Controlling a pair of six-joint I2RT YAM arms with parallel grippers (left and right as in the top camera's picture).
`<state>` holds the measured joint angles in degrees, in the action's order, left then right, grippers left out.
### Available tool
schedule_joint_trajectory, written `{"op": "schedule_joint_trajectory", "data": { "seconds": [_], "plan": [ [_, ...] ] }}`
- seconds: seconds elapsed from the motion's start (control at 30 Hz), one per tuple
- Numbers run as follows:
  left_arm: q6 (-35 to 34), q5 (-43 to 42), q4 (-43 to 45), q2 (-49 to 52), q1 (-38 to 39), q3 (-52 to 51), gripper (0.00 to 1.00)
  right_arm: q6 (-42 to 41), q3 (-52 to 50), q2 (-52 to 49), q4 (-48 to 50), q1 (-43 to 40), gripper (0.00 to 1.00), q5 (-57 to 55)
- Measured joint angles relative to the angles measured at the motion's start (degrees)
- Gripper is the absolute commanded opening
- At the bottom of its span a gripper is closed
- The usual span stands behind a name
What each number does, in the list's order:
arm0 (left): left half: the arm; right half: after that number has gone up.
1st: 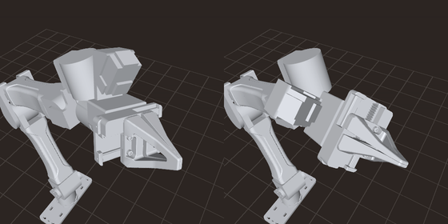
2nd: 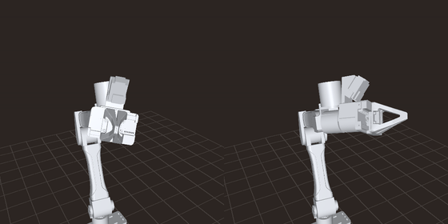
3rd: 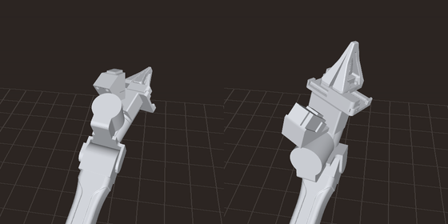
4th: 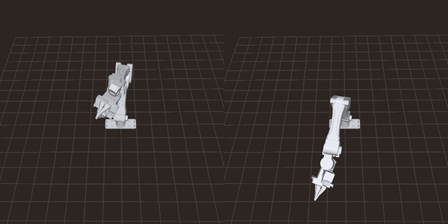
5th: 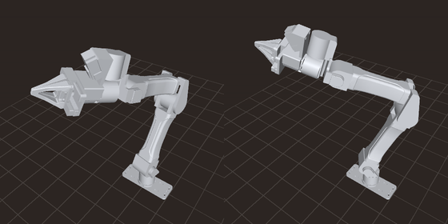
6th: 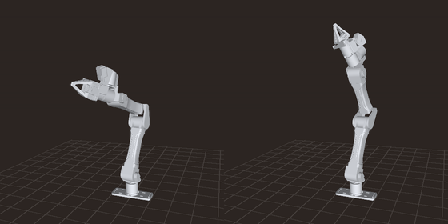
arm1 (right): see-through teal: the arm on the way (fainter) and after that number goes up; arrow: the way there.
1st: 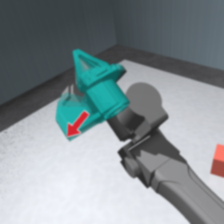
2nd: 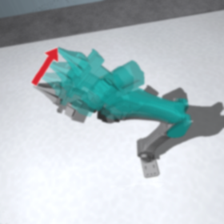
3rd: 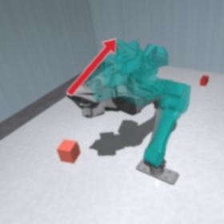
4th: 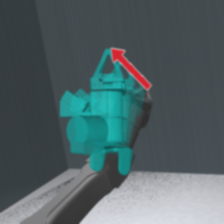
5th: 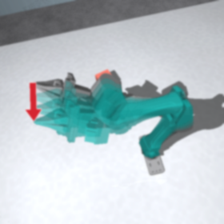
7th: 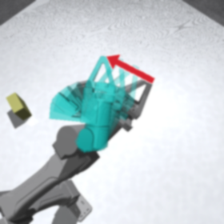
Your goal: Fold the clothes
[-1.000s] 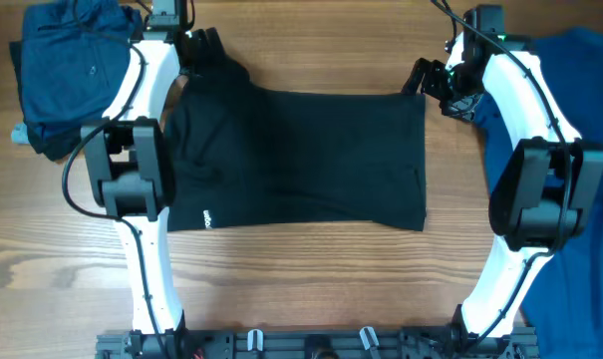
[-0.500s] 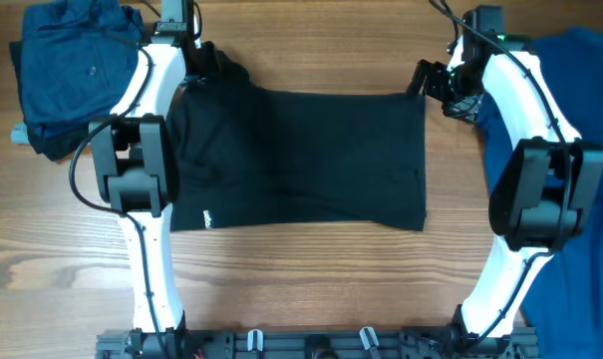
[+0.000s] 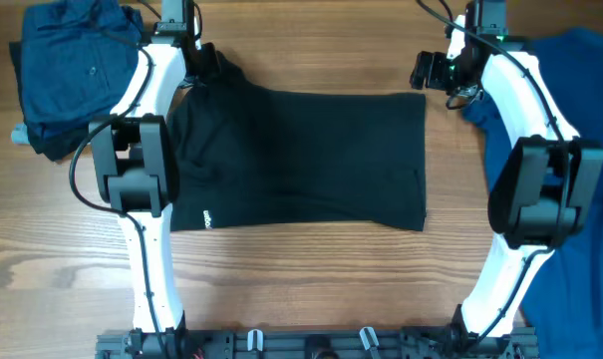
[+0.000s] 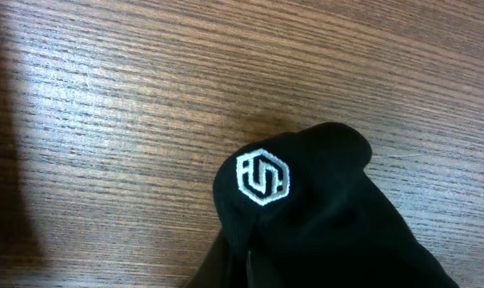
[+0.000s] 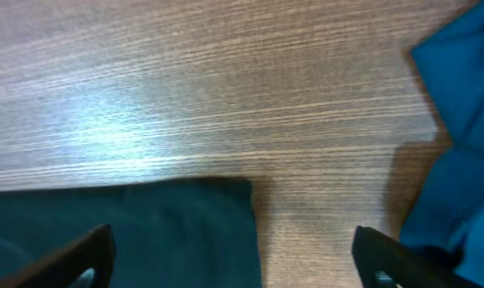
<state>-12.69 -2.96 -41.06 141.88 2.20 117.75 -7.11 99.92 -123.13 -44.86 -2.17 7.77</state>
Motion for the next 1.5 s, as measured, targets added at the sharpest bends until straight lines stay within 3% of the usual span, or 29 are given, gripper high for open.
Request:
{"op": "schedule_joint_trajectory", "data": {
  "seconds": [0.23, 0.77, 0.8, 0.97, 1.0, 1.07, 1.5],
  "plan": [
    [0.00, 0.00, -0.02, 0.00, 0.00, 0.00, 0.04, 4.28, 0.04, -7.32, 2.49, 0.00, 0.81, 2.62],
    [0.00, 0.00, -0.07, 0.00, 0.00, 0.00, 0.04, 4.85, 0.22, -7.61, 3.41, 3.43, 0.59, 4.57],
    [0.00, 0.00, -0.07, 0.00, 0.00, 0.00, 0.08, 4.81, 0.22, -7.61, 3.39, 3.65, 0.59, 4.09],
    [-0.02, 0.00, -0.20, 0.00, 0.00, 0.00, 0.04, 4.17, 0.22, -7.72, 3.37, 3.63, 0.38, 2.25],
    [-0.02, 0.00, -0.26, 0.00, 0.00, 0.00, 0.04, 4.07, 0.22, -7.72, 3.39, 3.63, 0.18, 2.23],
    [-0.02, 0.00, -0.26, 0.00, 0.00, 0.00, 0.04, 3.78, 0.22, -7.72, 3.41, 3.65, 0.05, 1.79],
    [1.92, 0.00, -3.58, -1.60, 0.00, 0.17, 0.04, -0.83, 0.22, -7.56, 2.49, 3.58, 0.04, -2.10]
  ]
}}
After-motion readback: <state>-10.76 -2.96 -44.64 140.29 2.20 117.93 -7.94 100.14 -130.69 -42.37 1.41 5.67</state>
